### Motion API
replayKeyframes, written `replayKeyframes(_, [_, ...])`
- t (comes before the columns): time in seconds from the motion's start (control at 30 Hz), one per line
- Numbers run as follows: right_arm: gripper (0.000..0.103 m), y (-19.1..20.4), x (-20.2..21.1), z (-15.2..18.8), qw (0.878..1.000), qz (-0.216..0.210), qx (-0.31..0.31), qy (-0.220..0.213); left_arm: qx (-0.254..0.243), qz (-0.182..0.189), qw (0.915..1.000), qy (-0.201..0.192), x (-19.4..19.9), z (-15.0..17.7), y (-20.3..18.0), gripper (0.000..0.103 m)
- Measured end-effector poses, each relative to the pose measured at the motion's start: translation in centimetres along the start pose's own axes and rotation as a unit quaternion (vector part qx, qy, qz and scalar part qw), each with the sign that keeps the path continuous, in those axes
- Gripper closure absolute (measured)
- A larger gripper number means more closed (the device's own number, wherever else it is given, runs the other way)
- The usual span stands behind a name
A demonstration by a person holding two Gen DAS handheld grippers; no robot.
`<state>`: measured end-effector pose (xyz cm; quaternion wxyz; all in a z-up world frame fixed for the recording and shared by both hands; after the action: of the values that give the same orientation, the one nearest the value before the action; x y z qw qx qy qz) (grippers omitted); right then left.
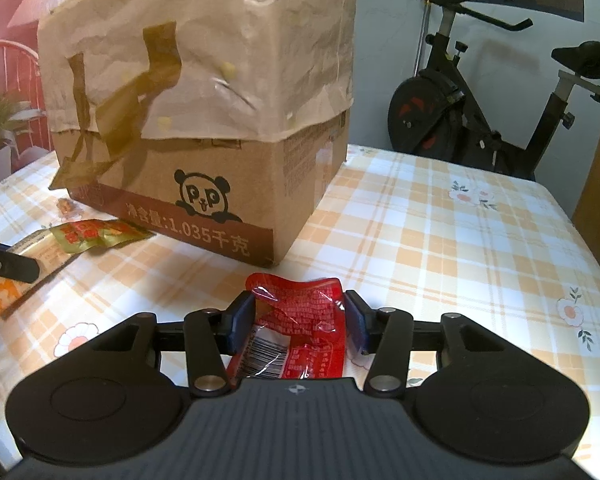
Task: Organize snacks
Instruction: 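Grasp the red packet with the right gripper while the left gripper grasps the long cracker bar, then lift and carry the red packet and cracker bar to the lined box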
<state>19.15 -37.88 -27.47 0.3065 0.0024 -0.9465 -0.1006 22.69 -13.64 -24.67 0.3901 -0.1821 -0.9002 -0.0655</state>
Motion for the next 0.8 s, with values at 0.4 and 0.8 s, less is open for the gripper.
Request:
replayKeyframes(0.4, [0.053,-0.4,0.7,-0.5,1.0,0.002,-0.012,-0.022,0.038,-0.02,0.9987,-0.025,2.5,0.1,4.4,0.064])
replayKeyframes(0.8, [0.053,0.5,1.6,-0.5,1.0,0.013,0.006,-0.026,0.039,-0.022,0.9959,-0.079,4.5,-1.2,5.4,0.064])
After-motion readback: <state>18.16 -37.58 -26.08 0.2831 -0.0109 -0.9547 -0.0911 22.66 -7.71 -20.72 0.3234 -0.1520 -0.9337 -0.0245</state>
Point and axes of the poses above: each gripper's, at about its wrist camera, not at the fingertips, and x roughly against the way its jaws point, y to its left, z to its underside, the point moved 10 cm from there along -x, roughly the way its jaws point, and after that the axes turned 10 degrees about -x, right-handed, at the moved point
